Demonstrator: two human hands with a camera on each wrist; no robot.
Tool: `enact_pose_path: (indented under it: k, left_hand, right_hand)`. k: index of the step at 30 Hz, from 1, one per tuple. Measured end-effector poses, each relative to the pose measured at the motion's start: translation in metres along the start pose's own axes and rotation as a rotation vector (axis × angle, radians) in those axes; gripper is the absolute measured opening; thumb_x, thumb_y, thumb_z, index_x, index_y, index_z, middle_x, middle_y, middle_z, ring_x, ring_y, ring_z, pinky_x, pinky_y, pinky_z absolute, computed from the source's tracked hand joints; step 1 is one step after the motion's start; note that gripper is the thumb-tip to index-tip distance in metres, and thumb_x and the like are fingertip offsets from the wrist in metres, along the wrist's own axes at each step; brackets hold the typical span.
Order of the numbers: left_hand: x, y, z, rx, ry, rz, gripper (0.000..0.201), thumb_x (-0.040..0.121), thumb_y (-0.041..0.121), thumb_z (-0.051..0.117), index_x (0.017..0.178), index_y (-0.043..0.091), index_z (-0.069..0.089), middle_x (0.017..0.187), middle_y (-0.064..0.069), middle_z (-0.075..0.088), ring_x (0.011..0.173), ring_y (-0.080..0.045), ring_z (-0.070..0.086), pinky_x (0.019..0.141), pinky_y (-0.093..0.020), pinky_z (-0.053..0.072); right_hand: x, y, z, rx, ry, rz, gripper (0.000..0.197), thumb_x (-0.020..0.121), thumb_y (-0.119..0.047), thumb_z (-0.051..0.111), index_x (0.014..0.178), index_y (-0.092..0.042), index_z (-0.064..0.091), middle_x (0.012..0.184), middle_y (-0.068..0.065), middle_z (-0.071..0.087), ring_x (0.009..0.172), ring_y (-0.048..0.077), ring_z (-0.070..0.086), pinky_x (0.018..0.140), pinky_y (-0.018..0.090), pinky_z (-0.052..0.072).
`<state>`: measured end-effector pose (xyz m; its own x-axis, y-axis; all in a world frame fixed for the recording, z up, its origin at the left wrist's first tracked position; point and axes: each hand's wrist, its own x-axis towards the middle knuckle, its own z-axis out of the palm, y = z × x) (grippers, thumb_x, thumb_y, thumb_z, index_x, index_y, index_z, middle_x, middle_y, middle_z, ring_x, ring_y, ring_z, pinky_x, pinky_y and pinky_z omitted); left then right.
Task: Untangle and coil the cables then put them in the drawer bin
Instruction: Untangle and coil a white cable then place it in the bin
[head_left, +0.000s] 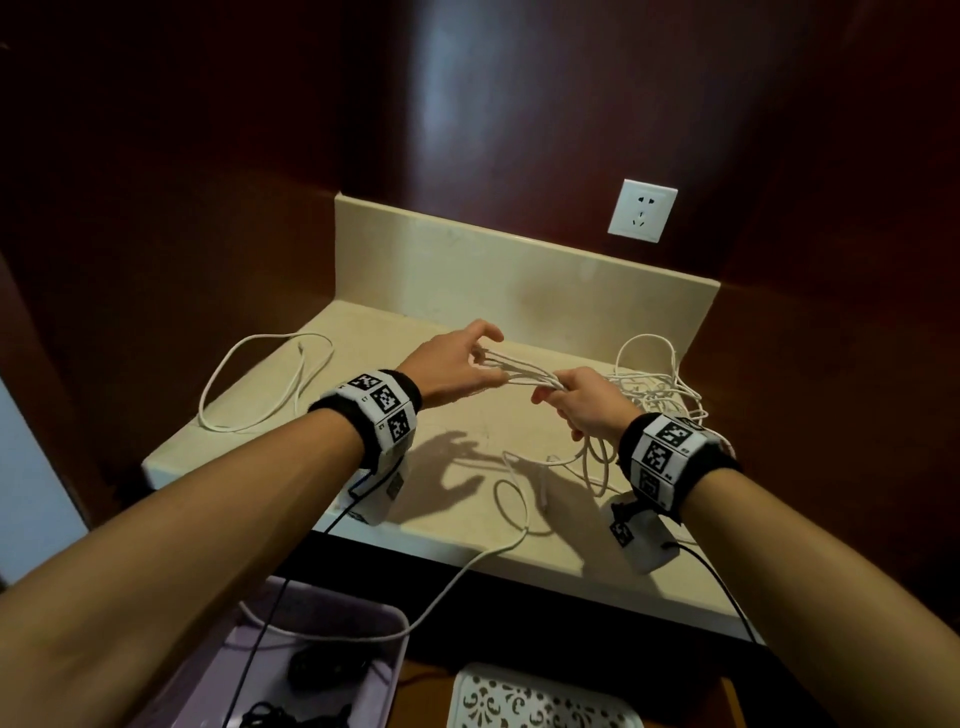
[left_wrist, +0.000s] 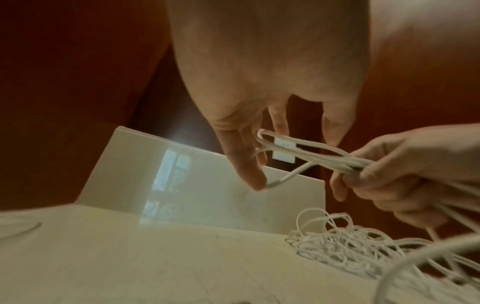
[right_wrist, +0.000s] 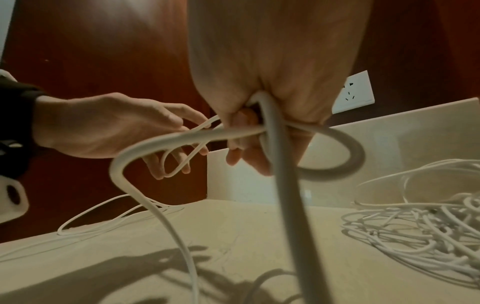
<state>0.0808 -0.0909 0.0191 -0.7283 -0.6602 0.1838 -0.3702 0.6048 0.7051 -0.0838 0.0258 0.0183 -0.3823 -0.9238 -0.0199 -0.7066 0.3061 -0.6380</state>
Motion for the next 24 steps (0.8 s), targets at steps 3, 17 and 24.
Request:
enact_pose_path:
  k: [3,17,24]
  left_hand:
    - [0.003,0.005,0.011,0.523,0.031,0.131,0.063,0.079,0.049,0.066,0.134,0.034,0.039,0.128,0.003,0.054,0.108,-0.019,0.053,0.08,-0.032,0.042]
    - [0.005,-0.004,0.018,0.769,0.029,0.151,0.02,0.099,0.024,0.039,0.114,0.014,0.047,0.103,-0.011,0.065,0.09,-0.033,0.057,0.067,-0.034,0.036]
    - [0.006,-0.006,0.016,0.725,0.034,0.123,0.018,0.098,0.023,0.04,0.109,0.015,0.052,0.1,-0.014,0.065,0.089,-0.036,0.057,0.067,-0.034,0.034]
  right_hand:
    - [0.0,-0.006,-0.002,-0.061,0.016,-0.03,0.023,0.098,-0.009,0.045,0.097,-0.013,0.067,0.065,-0.001,0.043,0.054,0.013,0.045,0.046,0.024,0.043]
    - [-0.015,-0.012,-0.008,0.23,-0.12,-0.096,0.025,0.102,-0.023,0.047,0.093,-0.006,0.061,0.066,0.003,0.053,0.052,0.012,0.042,0.051,0.023,0.035]
    - [-0.012,-0.009,-0.01,0.389,-0.072,-0.047,0.014,0.099,-0.021,0.054,0.108,-0.011,0.052,0.076,0.008,0.063,0.056,0.018,0.052,0.055,0.028,0.041]
